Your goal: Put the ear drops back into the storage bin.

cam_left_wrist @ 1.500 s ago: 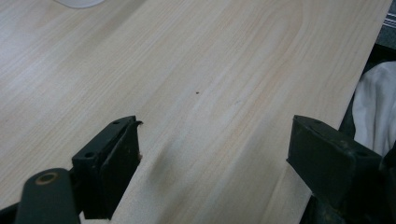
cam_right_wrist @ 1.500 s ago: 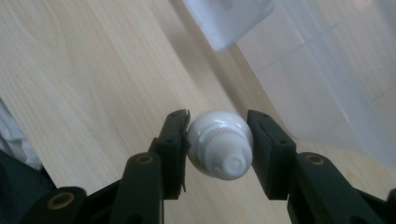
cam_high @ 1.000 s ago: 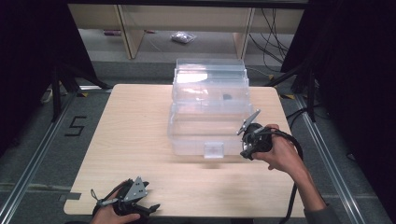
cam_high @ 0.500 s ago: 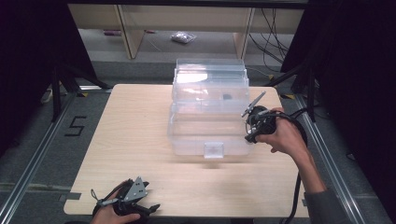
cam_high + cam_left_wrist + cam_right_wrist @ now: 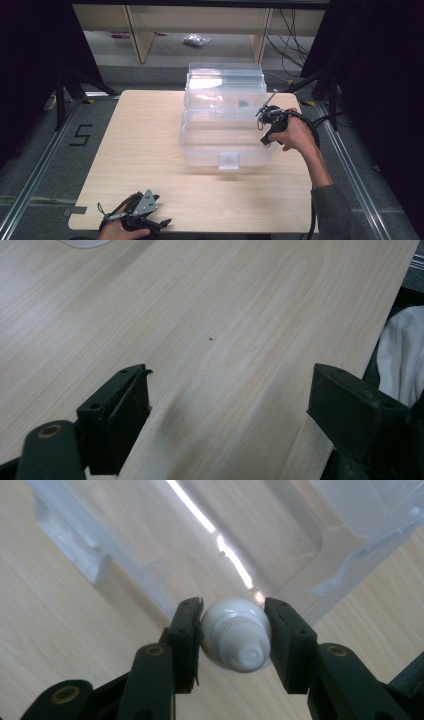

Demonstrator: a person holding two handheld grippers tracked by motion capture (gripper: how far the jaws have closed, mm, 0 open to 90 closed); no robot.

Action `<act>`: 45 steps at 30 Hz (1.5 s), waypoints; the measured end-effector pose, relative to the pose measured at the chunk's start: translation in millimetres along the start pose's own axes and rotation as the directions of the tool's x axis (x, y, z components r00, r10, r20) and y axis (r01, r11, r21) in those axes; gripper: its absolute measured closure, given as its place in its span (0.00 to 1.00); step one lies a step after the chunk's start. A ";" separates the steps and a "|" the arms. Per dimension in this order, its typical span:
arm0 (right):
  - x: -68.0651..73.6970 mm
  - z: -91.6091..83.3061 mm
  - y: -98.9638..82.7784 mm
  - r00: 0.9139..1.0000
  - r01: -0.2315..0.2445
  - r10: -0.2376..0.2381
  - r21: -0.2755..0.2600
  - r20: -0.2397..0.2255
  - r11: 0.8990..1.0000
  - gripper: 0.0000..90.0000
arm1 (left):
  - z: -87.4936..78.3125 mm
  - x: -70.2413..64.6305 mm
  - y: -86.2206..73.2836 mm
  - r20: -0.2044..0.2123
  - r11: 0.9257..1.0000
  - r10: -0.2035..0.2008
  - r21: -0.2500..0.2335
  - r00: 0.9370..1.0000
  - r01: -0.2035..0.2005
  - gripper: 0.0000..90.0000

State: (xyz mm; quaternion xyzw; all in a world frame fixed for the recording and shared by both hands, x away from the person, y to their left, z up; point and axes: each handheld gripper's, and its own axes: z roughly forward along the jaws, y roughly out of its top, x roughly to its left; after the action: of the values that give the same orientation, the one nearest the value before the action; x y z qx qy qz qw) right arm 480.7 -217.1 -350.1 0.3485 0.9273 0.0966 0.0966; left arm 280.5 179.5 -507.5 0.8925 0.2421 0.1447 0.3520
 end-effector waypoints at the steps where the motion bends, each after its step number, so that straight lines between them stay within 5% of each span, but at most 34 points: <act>1: -2.0 3.1 1.1 1.000 -0.003 0.003 0.009 -0.001 1.000 0.67 | -0.1 0.0 0.0 0.000 1.000 0.001 0.000 1.000 -0.001 0.18; 14: -13.6 35.6 13.9 0.998 -0.059 0.061 0.069 -0.024 0.996 0.67 | 0.5 0.3 0.1 0.002 1.000 0.005 0.008 1.000 -0.005 0.18; 19: -16.2 46.2 17.8 0.998 -0.040 0.043 0.075 -0.037 0.996 0.67 | 0.6 0.3 0.0 0.002 1.000 0.004 0.009 1.000 -0.004 0.18; 20: -13.9 46.6 19.4 0.996 -0.079 0.083 0.093 -0.040 0.993 0.67 | 0.6 0.3 0.1 0.003 1.000 0.005 0.009 1.000 -0.006 0.18; 24: -17.2 53.2 19.9 0.998 -0.046 0.050 0.086 -0.044 0.995 0.67 | 0.5 0.4 0.1 0.003 1.000 0.005 0.010 1.000 -0.005 0.18; 28: -16.8 57.2 20.6 0.994 -0.093 0.099 0.118 -0.050 0.989 0.67 | 0.6 0.4 0.2 0.004 1.000 0.006 0.010 1.000 -0.006 0.18; 30: -19.9 61.9 18.6 0.996 -0.058 0.065 0.111 -0.059 0.992 0.67 | 0.7 0.4 0.2 0.004 1.000 0.005 0.008 1.000 -0.005 0.18; 32: -16.8 63.3 19.1 0.988 -0.136 0.145 0.148 -0.051 0.980 0.67 | 0.7 0.3 0.1 0.005 1.000 0.004 0.009 1.000 -0.004 0.18; 34: -17.3 67.0 18.9 0.987 -0.141 0.152 0.156 -0.058 0.978 0.67 | 0.7 0.5 0.1 0.004 1.000 0.004 0.008 1.000 -0.004 0.18; 37: -19.3 72.2 18.7 0.991 -0.114 0.123 0.154 -0.053 0.981 0.67 | 0.8 0.5 0.1 0.005 1.000 0.005 0.010 1.000 -0.005 0.18; 41: -16.5 74.0 22.0 0.987 -0.134 0.147 0.173 -0.067 0.976 0.67 | 0.7 0.6 0.2 0.006 1.000 0.008 0.009 1.000 -0.008 0.18; 45: -20.2 81.2 20.6 0.993 -0.092 0.104 0.176 -0.061 0.980 0.67 | 0.8 -0.6 -0.3 0.004 1.000 -0.015 0.008 1.000 0.015 0.18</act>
State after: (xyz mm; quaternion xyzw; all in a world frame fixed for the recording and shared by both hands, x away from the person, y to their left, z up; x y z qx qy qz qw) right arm 528.5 -206.3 -420.9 0.3974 0.9166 0.0324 0.0287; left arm 280.2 179.0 -508.3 0.8924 0.2486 0.1390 0.3500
